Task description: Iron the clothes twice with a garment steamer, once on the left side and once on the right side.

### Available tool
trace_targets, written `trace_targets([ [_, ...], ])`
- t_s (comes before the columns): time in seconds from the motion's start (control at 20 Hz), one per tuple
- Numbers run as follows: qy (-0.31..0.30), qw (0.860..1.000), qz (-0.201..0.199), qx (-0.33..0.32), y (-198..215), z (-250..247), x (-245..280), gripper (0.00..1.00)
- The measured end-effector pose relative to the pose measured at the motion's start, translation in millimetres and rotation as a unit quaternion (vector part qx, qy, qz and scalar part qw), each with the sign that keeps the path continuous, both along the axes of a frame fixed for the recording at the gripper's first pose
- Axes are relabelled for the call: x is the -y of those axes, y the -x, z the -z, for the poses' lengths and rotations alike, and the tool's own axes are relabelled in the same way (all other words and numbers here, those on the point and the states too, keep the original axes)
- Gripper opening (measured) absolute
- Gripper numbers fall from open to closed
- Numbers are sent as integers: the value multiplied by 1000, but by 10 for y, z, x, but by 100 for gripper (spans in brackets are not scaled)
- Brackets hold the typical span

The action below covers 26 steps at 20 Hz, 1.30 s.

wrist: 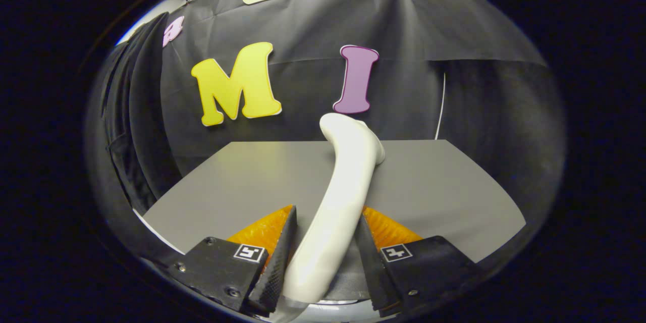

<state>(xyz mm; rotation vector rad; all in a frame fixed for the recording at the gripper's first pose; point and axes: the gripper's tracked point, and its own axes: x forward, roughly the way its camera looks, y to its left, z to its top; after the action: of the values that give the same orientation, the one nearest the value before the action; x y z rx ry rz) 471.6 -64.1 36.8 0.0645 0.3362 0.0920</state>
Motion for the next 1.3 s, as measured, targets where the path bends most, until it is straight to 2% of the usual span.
trace_targets([
  [0.15,-33,999,4,4,-4,-8,-43,58],
  [0.4,-39,999,-6,17,69,-117,-118,40],
  [0.55,-53,998,-3,15,155,-141,-110,38],
  [0.8,-74,997,6,32,527,-328,-192,37],
  [1.0,-86,993,31,70,869,-752,-334,37],
  [1.3,-92,986,25,137,1400,-1525,-957,36],
])
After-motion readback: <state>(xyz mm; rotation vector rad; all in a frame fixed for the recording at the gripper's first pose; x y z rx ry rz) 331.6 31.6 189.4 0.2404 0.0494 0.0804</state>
